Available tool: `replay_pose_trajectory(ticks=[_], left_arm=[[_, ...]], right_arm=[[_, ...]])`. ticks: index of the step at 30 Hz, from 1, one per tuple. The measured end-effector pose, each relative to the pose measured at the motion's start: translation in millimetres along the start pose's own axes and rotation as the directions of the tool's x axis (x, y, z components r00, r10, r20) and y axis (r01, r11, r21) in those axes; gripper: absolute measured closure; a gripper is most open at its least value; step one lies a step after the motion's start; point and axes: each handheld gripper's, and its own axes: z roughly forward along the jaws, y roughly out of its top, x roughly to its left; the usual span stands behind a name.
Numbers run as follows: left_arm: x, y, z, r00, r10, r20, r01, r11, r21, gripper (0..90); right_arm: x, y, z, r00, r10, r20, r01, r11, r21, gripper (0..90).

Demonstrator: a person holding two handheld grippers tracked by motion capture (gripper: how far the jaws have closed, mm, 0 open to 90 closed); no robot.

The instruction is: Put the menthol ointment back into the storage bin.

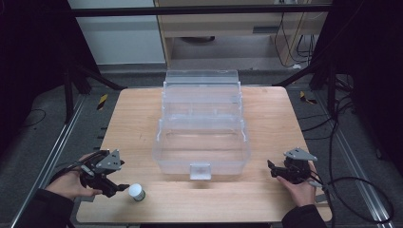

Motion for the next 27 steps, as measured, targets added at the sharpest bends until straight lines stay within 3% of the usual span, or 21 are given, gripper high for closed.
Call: replay_pose_trajectory(ticks=[14, 27], left_arm=[[-8.1, 10.6, 14.7, 0.9955, 0.065, 0.07, -0.07, 0.9952, 0.069, 22.8], [-11.7, 15.1, 31.3, 0.99, 0.1, 0.099, -0.111, 0.9872, 0.114, 23.6]], right_arm=[[0.0, -0.2, 0.4, 1.0, -0.004, -0.005, 0.004, 1.0, 0.003, 16.4], [1.1, -0.3, 1.1, 0.9999, -0.001, -0.013, 0.001, 1.0, 0.015, 16.6]])
